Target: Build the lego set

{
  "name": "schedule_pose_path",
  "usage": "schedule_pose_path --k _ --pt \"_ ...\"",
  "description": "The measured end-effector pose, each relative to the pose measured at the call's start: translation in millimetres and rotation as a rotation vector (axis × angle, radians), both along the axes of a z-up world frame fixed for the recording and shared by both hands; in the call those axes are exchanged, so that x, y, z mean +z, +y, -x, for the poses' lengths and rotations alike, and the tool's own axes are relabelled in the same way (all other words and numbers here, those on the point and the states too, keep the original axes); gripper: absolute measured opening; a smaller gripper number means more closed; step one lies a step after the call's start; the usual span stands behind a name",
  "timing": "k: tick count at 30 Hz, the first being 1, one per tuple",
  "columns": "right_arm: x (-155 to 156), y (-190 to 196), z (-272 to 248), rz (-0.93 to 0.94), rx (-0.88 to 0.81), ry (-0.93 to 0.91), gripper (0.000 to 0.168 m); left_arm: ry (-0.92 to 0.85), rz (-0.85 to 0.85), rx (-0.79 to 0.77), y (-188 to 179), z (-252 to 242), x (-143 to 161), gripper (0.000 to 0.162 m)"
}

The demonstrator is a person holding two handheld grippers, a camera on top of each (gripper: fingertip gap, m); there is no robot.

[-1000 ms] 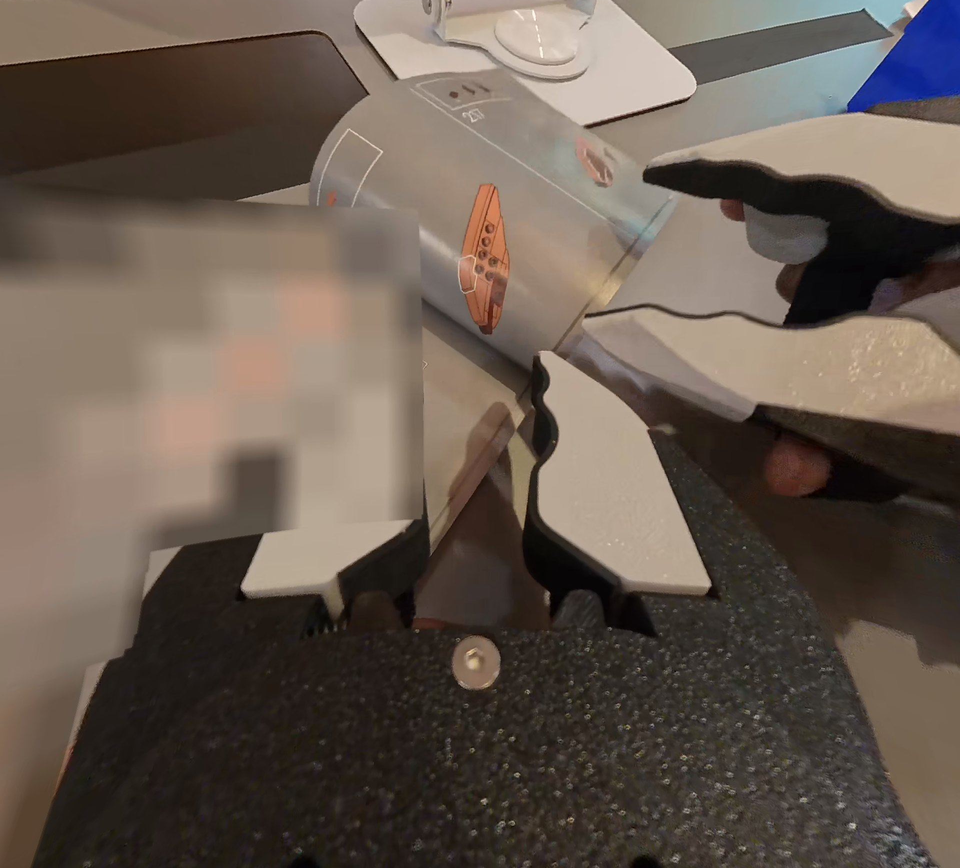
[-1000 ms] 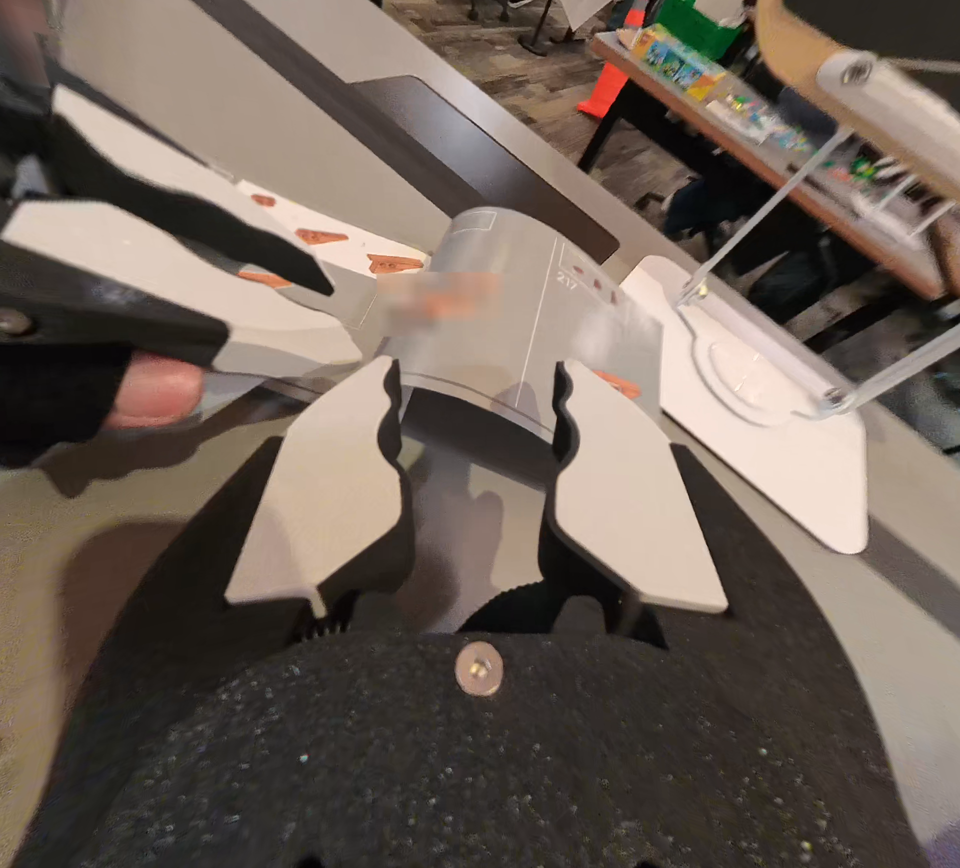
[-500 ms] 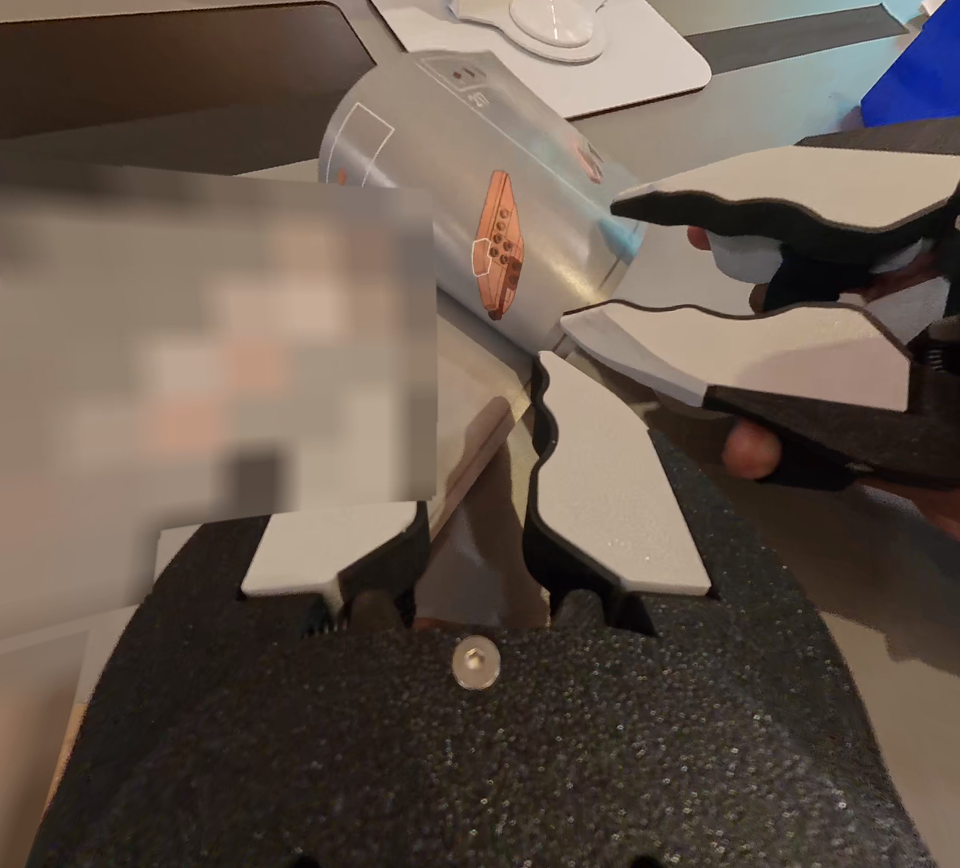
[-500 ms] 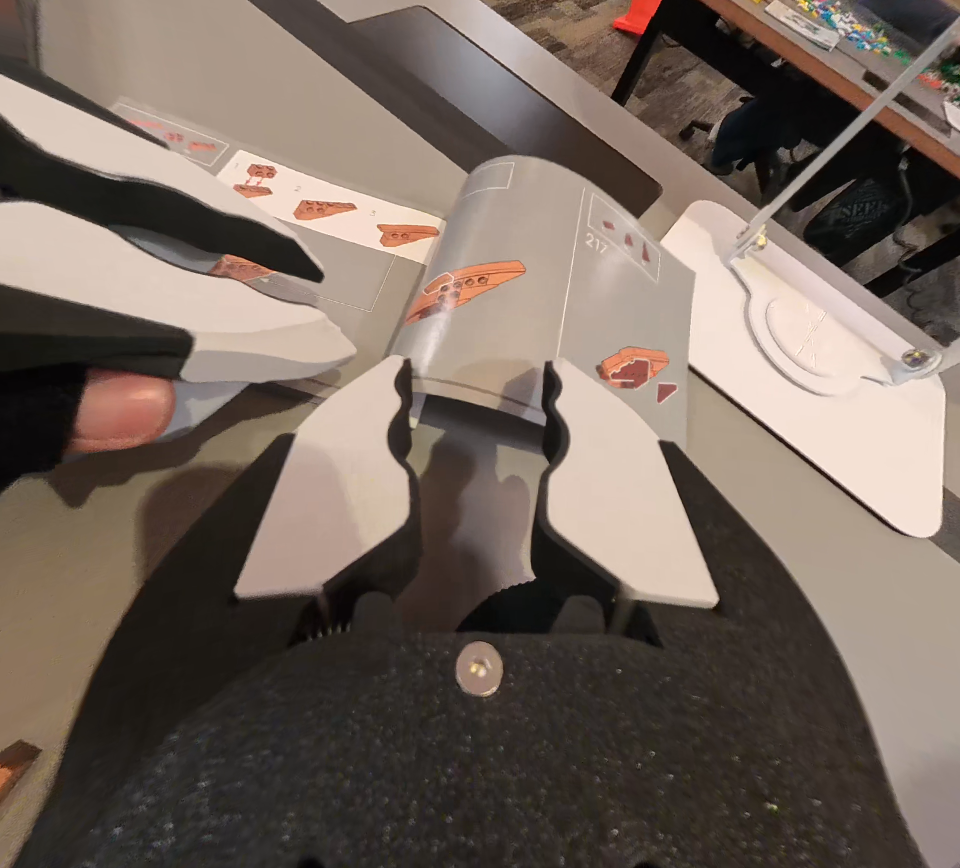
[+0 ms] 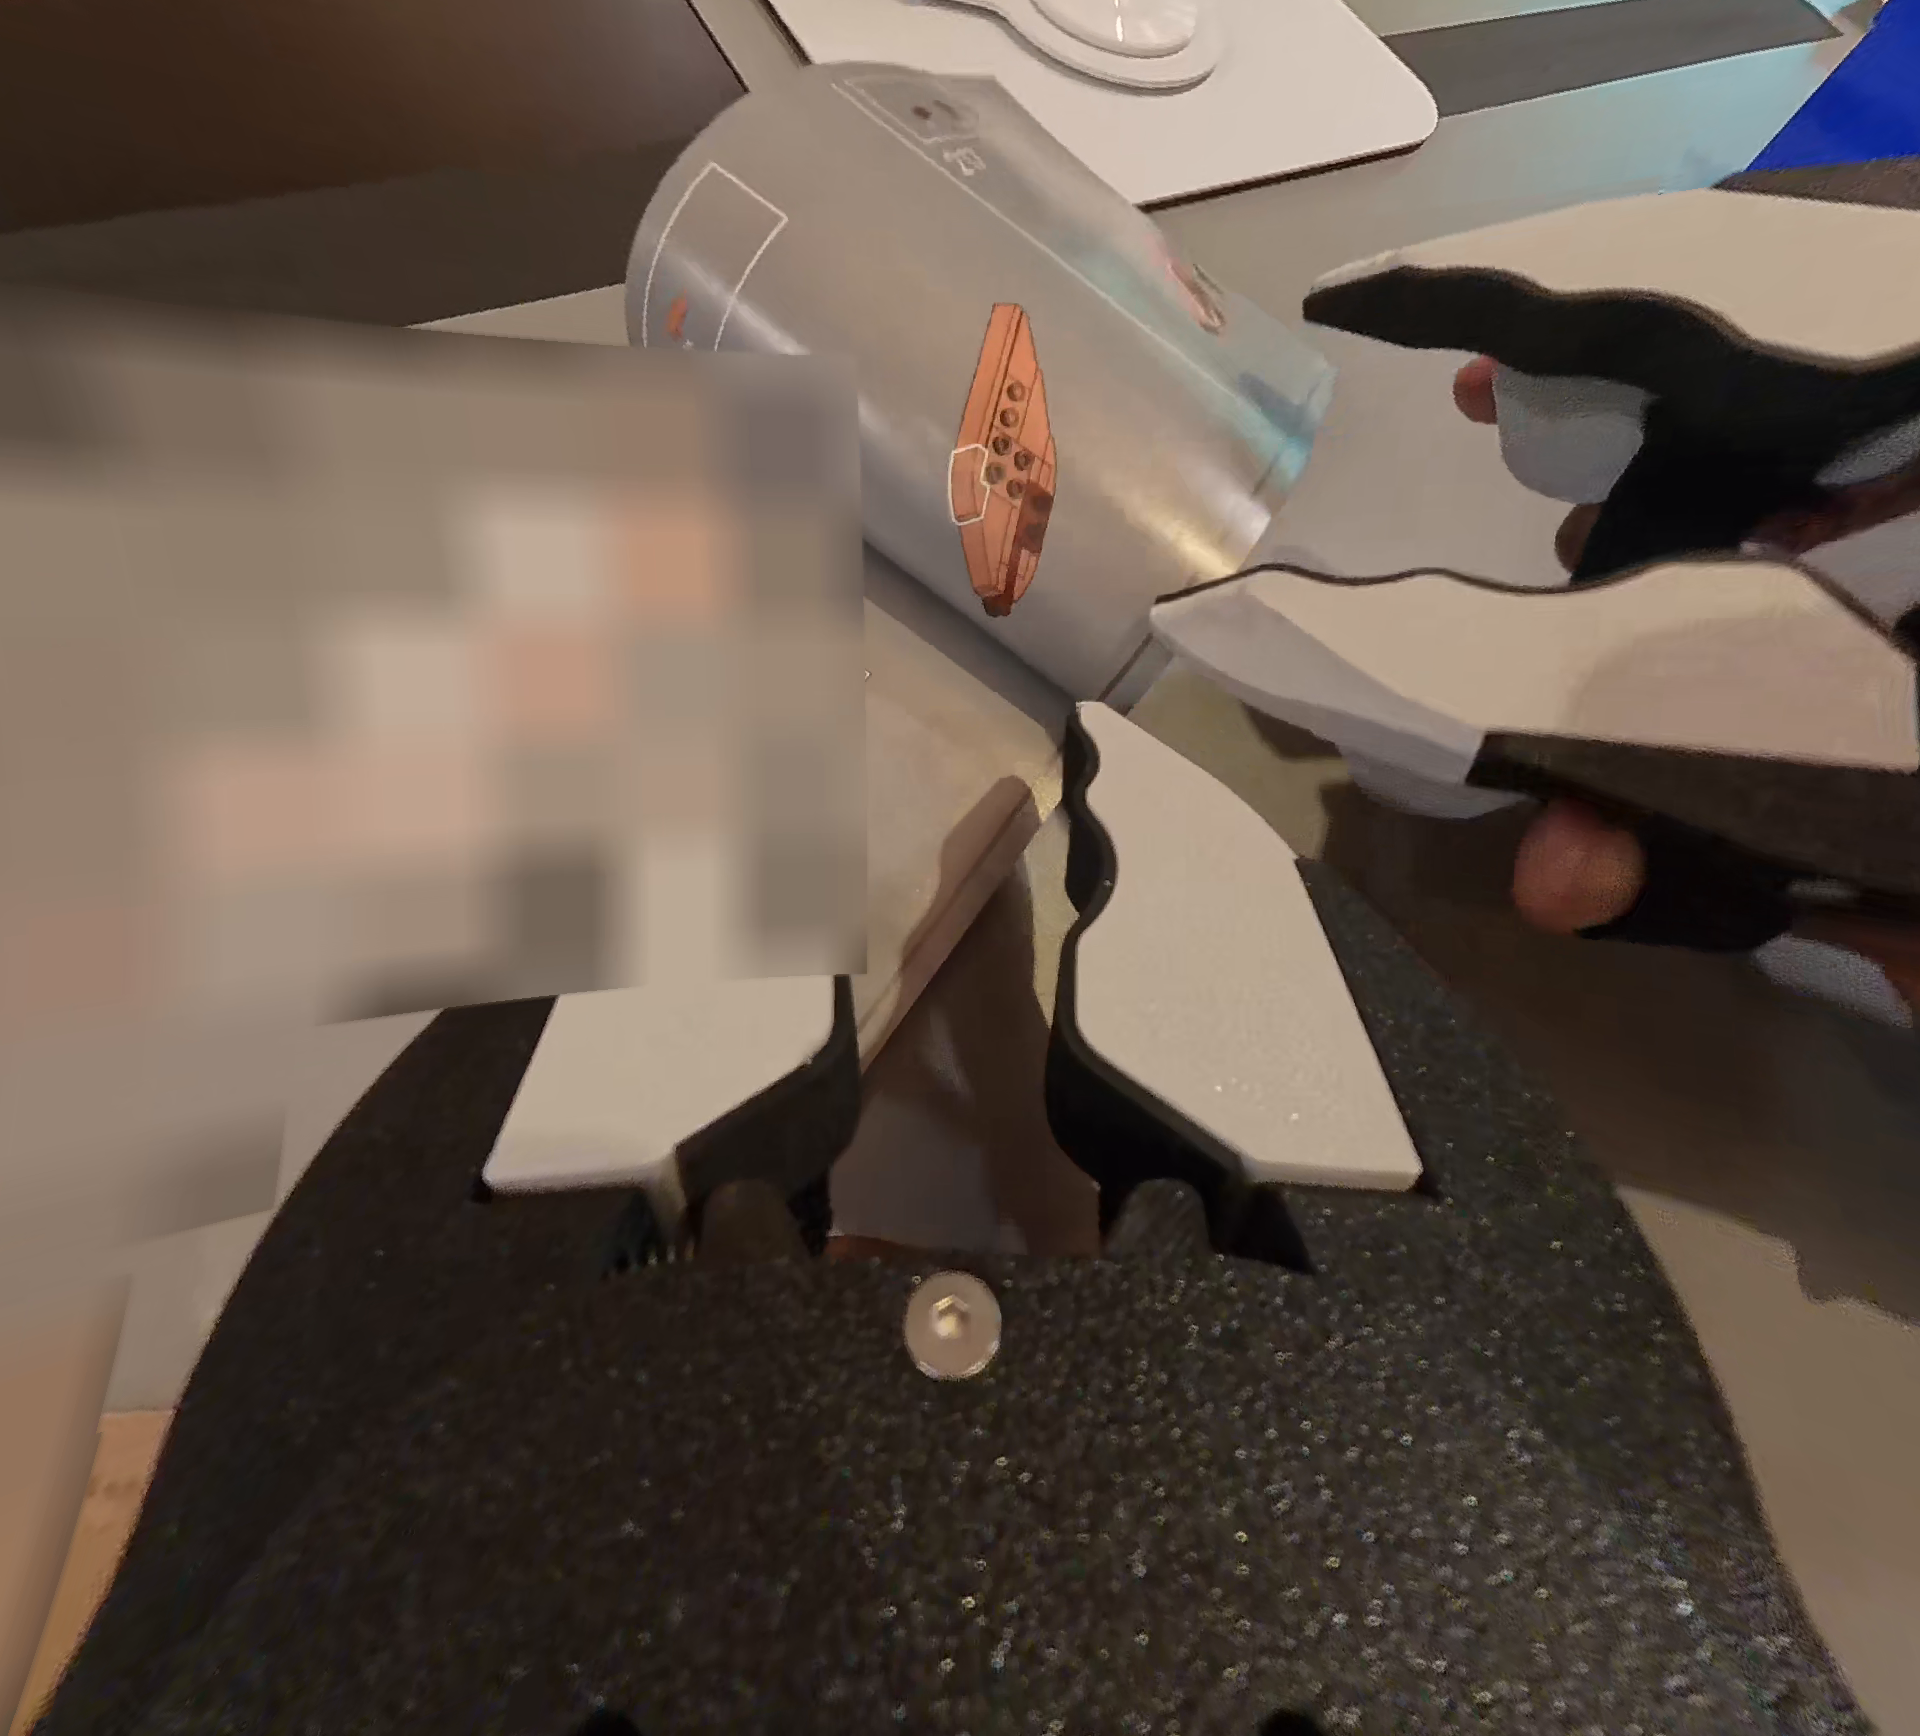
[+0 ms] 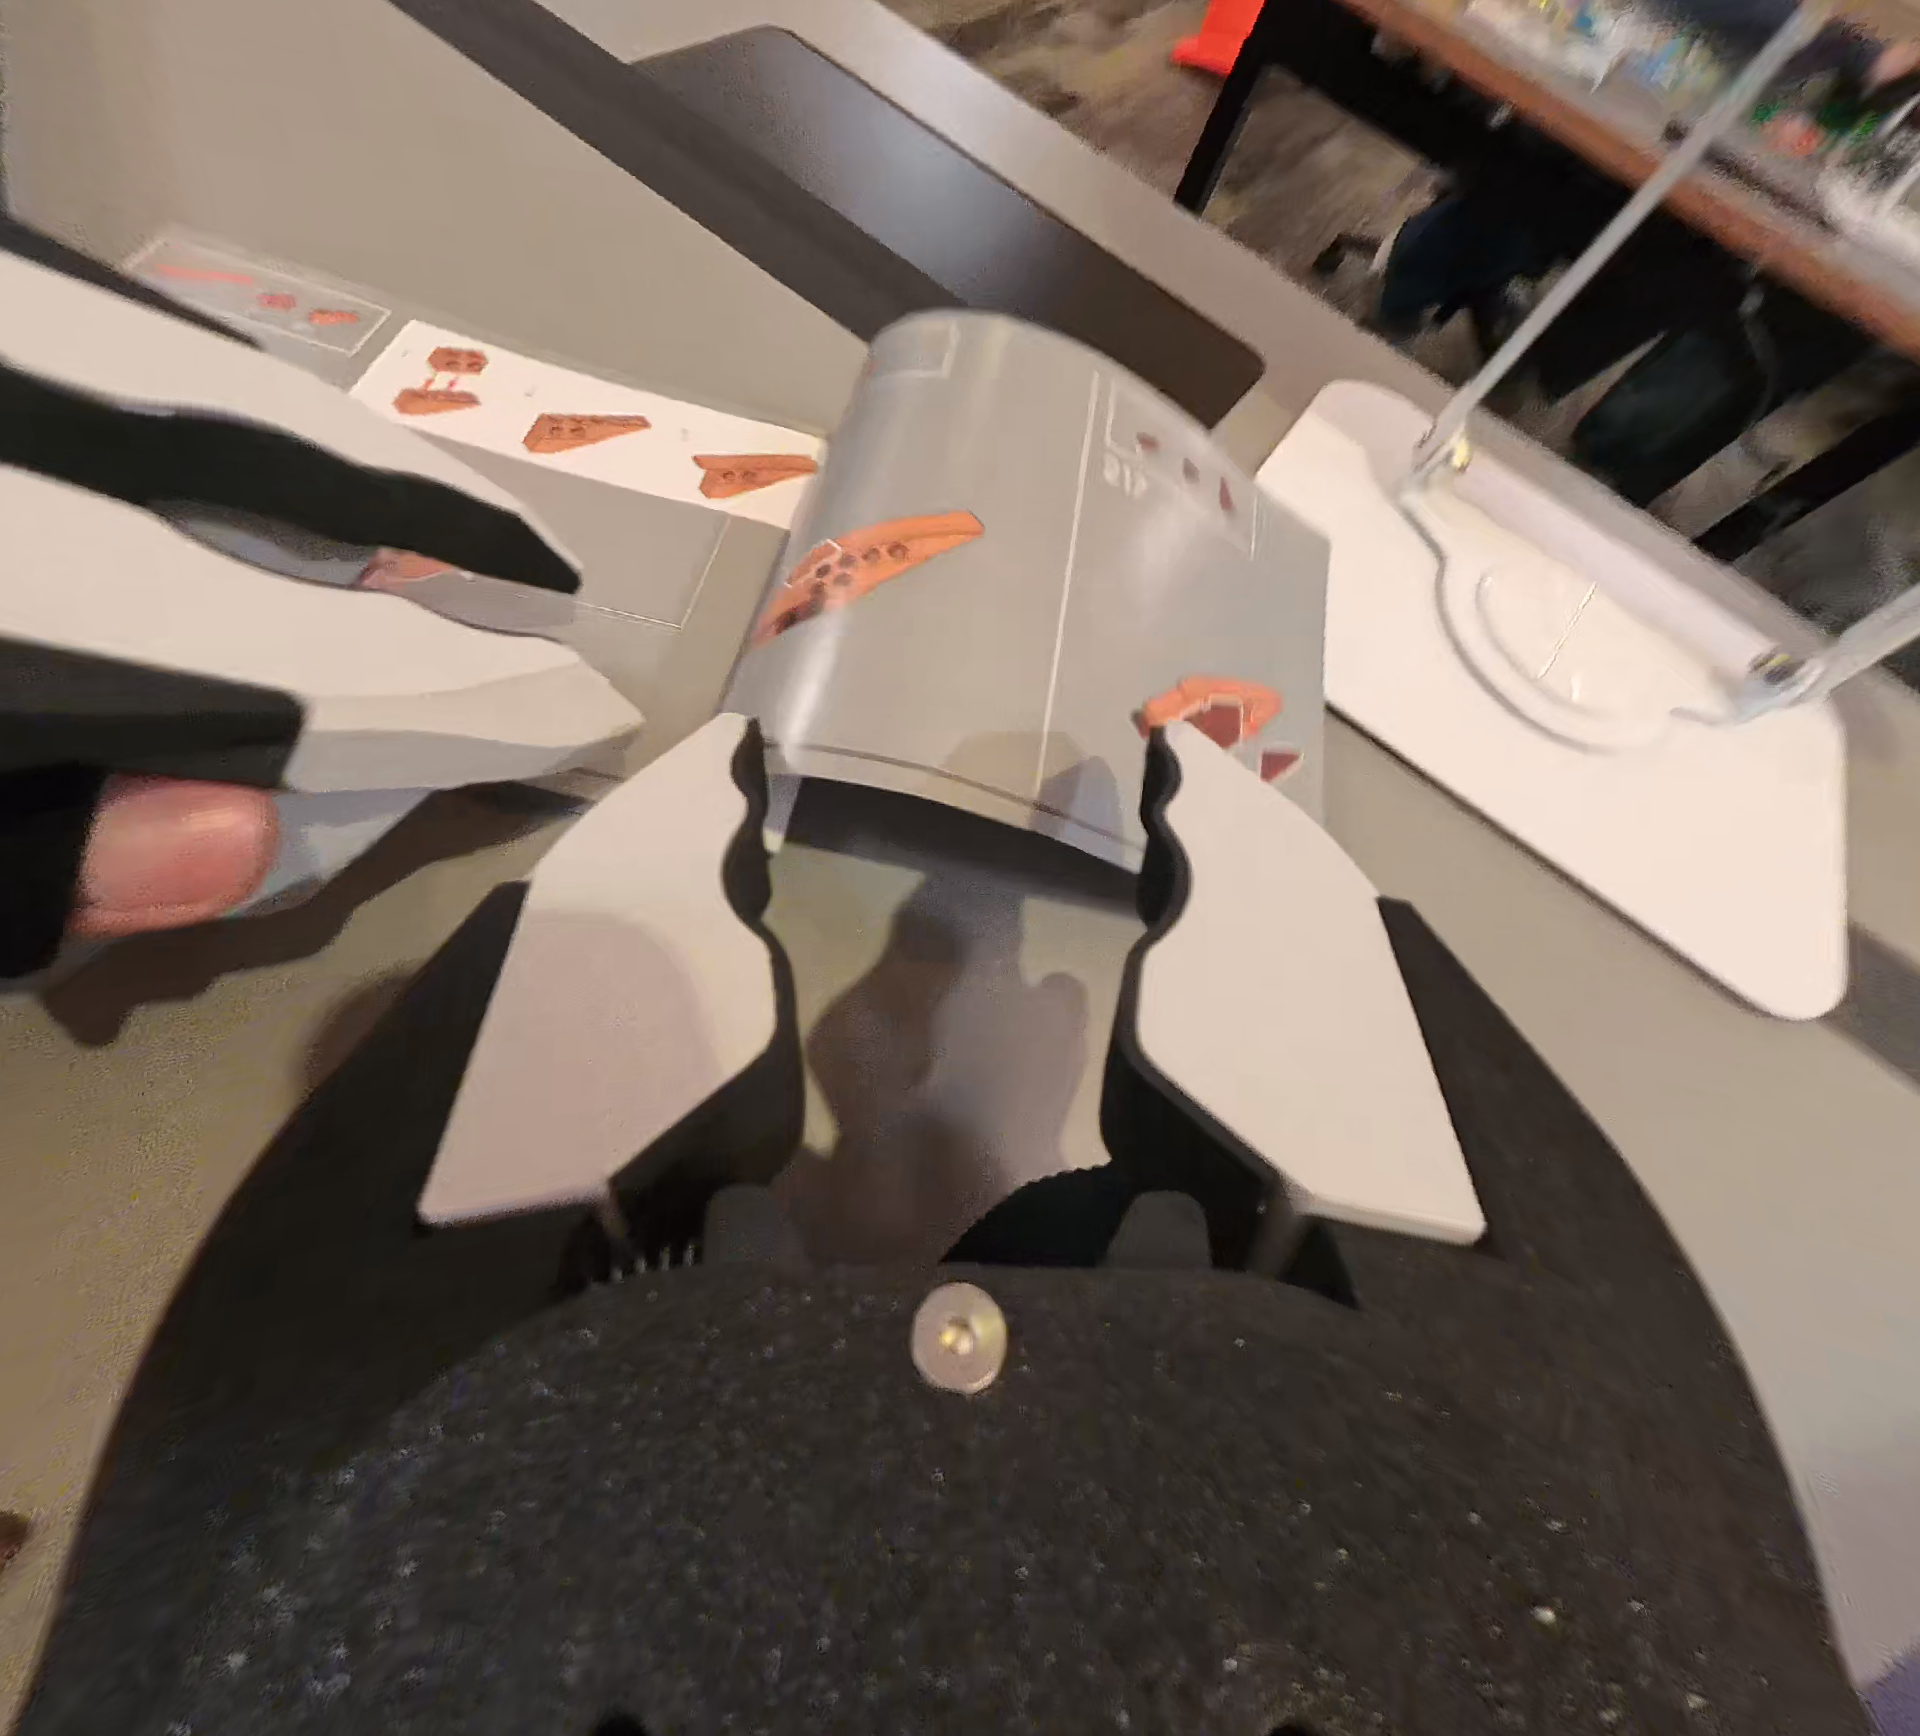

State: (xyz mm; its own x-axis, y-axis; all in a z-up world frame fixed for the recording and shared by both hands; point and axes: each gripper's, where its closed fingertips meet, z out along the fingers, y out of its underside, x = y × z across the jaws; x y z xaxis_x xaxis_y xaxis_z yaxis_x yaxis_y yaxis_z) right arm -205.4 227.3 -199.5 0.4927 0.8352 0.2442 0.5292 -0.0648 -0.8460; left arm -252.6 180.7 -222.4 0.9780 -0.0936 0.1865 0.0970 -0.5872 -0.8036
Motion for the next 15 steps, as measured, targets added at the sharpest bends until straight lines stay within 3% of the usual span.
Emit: schedule_pose_path --k 3,6,15 --pt "-10 5 -3 0.172 -0.002 0.041 0.078 0.002 0.002 -0.001 0 0 -1 0.04" --pt "-15 7 -2 0.254 0.008 0.061 0.075 0.003 0.004 -0.001 0 0 -1 0.04" --pt "-13 -5 8 0.184 0.052 0.041 0.051 0.015 0.014 -0.01 0 -3 -4 0.04"
